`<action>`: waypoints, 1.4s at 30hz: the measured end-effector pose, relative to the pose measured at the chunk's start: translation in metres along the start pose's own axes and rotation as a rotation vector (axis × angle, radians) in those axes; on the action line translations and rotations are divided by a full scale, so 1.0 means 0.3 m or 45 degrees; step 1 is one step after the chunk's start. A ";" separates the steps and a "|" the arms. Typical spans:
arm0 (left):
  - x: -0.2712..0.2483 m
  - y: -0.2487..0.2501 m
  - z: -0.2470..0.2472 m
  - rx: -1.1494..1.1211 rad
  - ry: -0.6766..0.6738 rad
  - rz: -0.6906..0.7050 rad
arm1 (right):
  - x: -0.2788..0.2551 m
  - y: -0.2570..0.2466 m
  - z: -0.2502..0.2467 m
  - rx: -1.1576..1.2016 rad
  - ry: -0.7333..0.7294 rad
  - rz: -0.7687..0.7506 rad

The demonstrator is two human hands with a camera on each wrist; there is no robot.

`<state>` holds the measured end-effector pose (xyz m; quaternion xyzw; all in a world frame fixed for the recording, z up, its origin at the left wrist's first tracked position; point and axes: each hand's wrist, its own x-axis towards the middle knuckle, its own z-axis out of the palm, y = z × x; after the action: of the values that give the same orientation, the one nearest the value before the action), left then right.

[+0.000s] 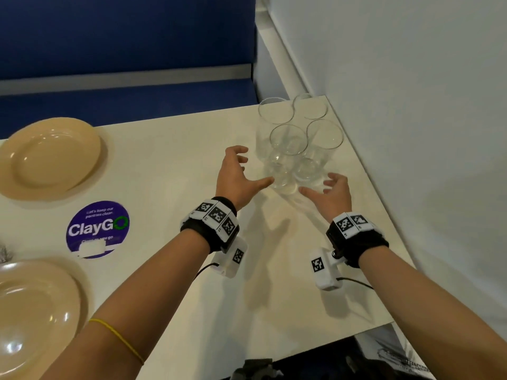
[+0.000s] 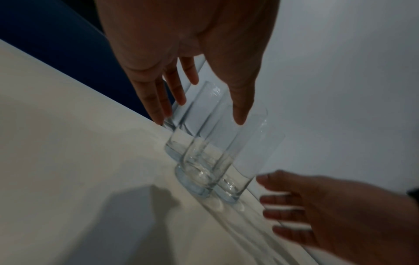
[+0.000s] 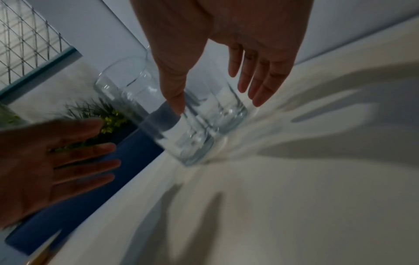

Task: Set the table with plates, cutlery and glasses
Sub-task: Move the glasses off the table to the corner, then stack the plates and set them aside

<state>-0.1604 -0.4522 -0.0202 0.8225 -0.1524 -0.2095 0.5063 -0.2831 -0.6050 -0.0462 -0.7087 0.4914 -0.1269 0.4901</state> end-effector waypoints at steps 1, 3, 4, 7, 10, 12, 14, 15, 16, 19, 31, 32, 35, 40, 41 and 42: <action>-0.009 0.005 -0.012 0.008 0.001 -0.011 | -0.015 0.021 0.001 -0.022 -0.003 0.038; -0.059 -0.043 -0.123 0.026 0.051 -0.018 | -0.114 0.031 0.087 -0.072 -0.056 0.042; -0.082 -0.066 -0.179 0.028 0.084 -0.006 | -0.159 0.025 0.134 -0.092 -0.084 0.024; -0.163 -0.167 -0.424 0.073 0.228 0.020 | -0.326 -0.063 0.334 -0.127 -0.255 -0.099; -0.244 -0.286 -0.712 0.122 0.334 -0.018 | -0.512 -0.185 0.569 -0.133 -0.461 -0.250; -0.305 -0.367 -0.900 0.183 0.338 -0.054 | -0.649 -0.247 0.730 -0.177 -0.606 -0.333; -0.357 -0.435 -1.035 0.315 0.340 -0.102 | -0.757 -0.276 0.853 -0.291 -0.753 -0.384; -0.407 -0.486 -1.135 0.385 0.346 -0.158 | -0.839 -0.283 0.941 -0.376 -0.831 -0.398; -0.432 -0.518 -1.201 0.446 0.327 -0.206 | -0.884 -0.285 0.995 -0.462 -0.874 -0.398; -0.500 -0.619 -1.341 0.606 0.218 -0.344 | -0.972 -0.280 1.085 -0.711 -0.921 -0.382; -0.521 -0.730 -1.455 0.635 0.122 -0.540 | -0.916 -0.388 1.112 -0.460 -0.768 -0.259; -0.504 -0.723 -1.468 0.593 0.166 -0.550 | -0.900 -0.421 1.118 -0.420 -0.754 -0.251; -0.453 -0.720 -1.509 0.321 0.290 -0.565 | -0.831 -0.502 1.157 -0.319 -0.703 -0.270; -0.401 -0.740 -1.567 0.107 0.468 -0.545 | -0.716 -0.603 1.269 -0.137 -0.634 -0.012; -0.393 -0.747 -1.581 0.078 0.498 -0.541 | -0.696 -0.614 1.293 -0.082 -0.626 0.090; -0.384 -0.760 -1.596 0.055 0.528 -0.537 | -0.688 -0.627 1.313 -0.057 -0.614 0.170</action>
<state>-0.0126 0.0699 -0.0115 0.8718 0.1242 -0.1345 0.4543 -0.0149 -0.2041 -0.0216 -0.6951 0.4089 0.0894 0.5845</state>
